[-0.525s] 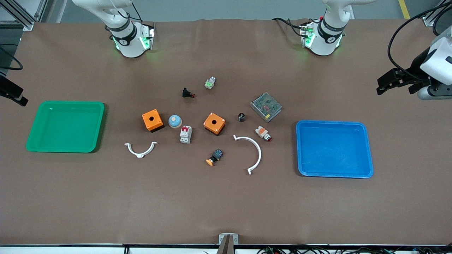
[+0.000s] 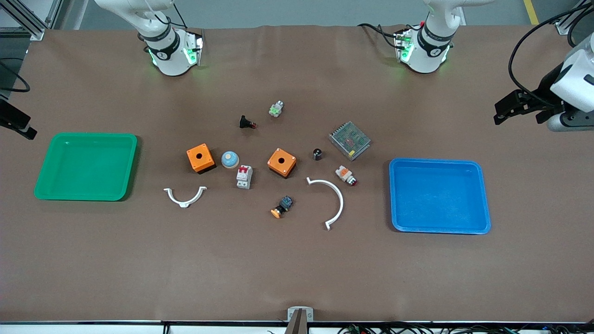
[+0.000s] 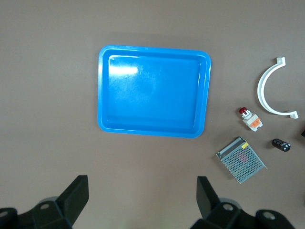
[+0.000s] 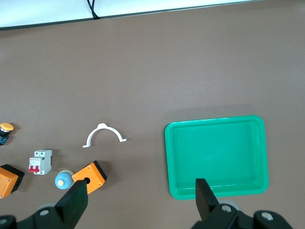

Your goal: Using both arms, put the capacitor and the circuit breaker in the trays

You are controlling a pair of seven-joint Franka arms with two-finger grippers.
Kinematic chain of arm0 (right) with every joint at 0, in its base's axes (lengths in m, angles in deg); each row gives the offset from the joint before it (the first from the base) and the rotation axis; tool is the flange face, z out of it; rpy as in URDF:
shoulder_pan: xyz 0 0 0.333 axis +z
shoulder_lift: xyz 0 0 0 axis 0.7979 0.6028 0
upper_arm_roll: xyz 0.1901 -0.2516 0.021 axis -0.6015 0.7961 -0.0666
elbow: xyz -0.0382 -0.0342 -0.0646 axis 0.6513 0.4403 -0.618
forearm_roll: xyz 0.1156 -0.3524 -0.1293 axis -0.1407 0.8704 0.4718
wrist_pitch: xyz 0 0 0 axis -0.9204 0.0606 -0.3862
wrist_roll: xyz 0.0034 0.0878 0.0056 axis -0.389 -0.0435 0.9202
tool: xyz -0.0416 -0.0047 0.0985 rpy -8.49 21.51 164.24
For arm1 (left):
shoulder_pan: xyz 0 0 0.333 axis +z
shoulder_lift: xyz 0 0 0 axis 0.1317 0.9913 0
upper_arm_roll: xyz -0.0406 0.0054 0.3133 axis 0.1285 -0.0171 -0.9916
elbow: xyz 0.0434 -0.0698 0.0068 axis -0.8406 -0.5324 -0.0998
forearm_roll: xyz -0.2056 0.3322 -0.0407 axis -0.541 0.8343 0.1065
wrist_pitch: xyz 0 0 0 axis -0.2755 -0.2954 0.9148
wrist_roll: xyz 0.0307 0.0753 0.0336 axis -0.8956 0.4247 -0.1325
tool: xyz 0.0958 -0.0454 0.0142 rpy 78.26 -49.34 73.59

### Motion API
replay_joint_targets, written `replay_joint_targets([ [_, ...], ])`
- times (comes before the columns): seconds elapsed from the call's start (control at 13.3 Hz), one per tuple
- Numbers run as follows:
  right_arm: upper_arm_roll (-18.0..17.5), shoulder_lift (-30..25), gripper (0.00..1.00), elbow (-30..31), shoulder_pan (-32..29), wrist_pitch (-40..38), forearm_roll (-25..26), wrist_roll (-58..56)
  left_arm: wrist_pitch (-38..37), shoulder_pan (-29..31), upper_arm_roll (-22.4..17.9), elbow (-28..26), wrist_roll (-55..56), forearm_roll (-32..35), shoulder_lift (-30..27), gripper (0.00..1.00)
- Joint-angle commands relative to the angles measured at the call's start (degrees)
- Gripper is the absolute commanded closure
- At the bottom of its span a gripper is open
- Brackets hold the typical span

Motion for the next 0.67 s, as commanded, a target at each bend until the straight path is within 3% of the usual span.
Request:
replay_joint_targets([
  [0.0, 0.12, 0.23, 0.00, -1.10, 0.20, -0.54, -0.42, -0.13, -0.59, -1.01, 0.91, 2.69, 0.41, 0.69, 4.50, 0.00],
  [0.38, 0.03, 1.28, 0.00, -1.01, 2.48, -0.37, -0.69, 0.48, 6.44, -4.61, 1.09, 2.43, 0.94, 0.60, 11.61, 0.00],
  [0.6, 0.03, 3.47, 0.00, -1.01, 4.58, -0.19, -0.78, 0.66, 11.35, -8.56, 1.09, 2.34, 7.94, 1.04, 16.19, 0.00],
])
